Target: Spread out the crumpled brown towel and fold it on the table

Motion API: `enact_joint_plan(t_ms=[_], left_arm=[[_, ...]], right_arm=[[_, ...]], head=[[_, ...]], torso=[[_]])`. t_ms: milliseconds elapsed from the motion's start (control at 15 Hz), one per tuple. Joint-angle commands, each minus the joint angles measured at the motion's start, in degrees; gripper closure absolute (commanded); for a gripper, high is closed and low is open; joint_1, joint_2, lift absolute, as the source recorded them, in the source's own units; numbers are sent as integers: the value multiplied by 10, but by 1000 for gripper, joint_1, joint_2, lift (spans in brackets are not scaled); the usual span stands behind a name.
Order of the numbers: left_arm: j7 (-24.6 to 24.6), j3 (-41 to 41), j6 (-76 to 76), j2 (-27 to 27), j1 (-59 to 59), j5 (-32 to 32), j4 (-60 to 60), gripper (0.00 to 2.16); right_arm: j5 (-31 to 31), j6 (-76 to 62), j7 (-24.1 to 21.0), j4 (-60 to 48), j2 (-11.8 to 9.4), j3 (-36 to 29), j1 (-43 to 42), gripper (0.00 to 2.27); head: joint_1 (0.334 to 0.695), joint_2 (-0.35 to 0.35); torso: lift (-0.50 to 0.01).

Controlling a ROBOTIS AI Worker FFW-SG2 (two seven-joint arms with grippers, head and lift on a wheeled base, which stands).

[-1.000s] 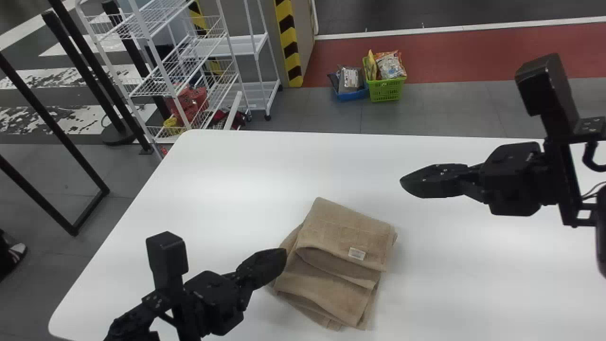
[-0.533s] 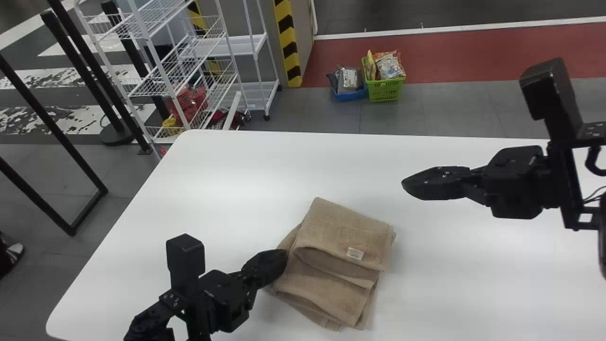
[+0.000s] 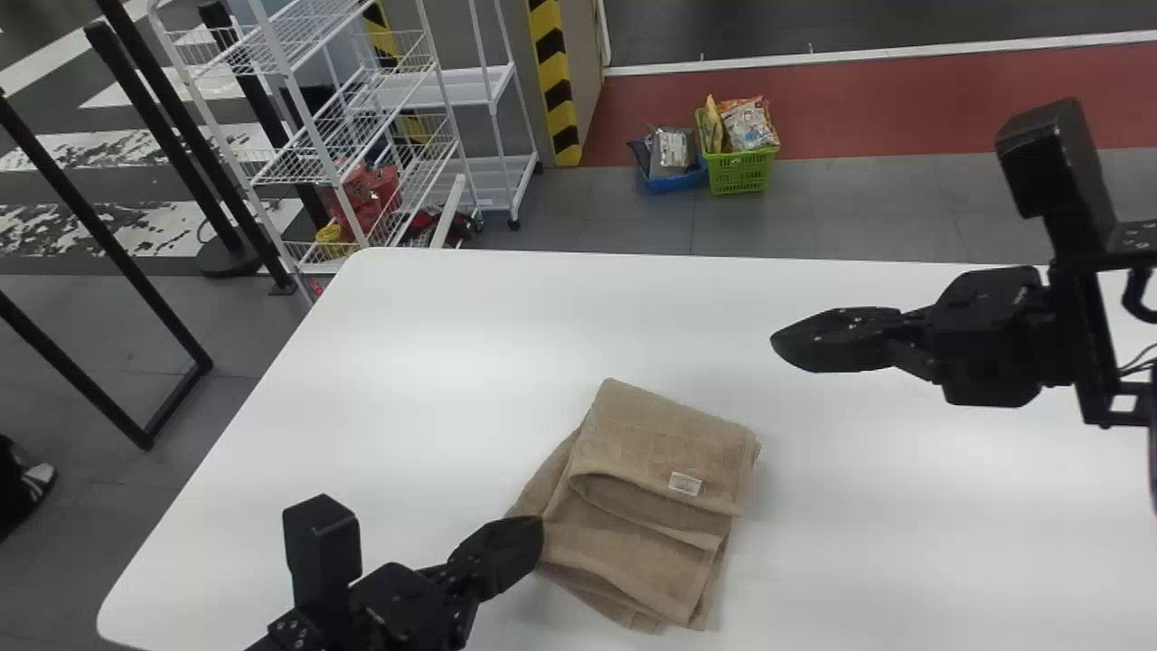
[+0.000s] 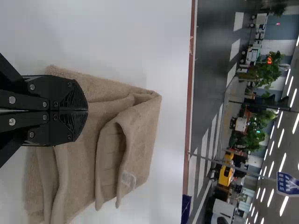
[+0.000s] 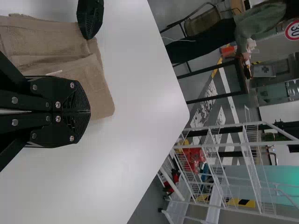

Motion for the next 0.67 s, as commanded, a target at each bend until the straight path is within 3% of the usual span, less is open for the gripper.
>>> enact_joint_plan(t_ms=[0,333,600], left_arm=[[9,-3,-37,-3,5,4,8,1946],[39,-4,-76,-3,-59,-25,80,1946],[34,0,-87,2,-66,-36,111,1946]], right_arm=[[-3,-5,3,3,1,-6,0,1946],[-8,-19,3,9,1,-14,7,1946],[-14,-19,3,7,1,-18,11,1946]], head=[[695,234],[695,232],[695,240]], torso=[[-127],[-127],[-127]])
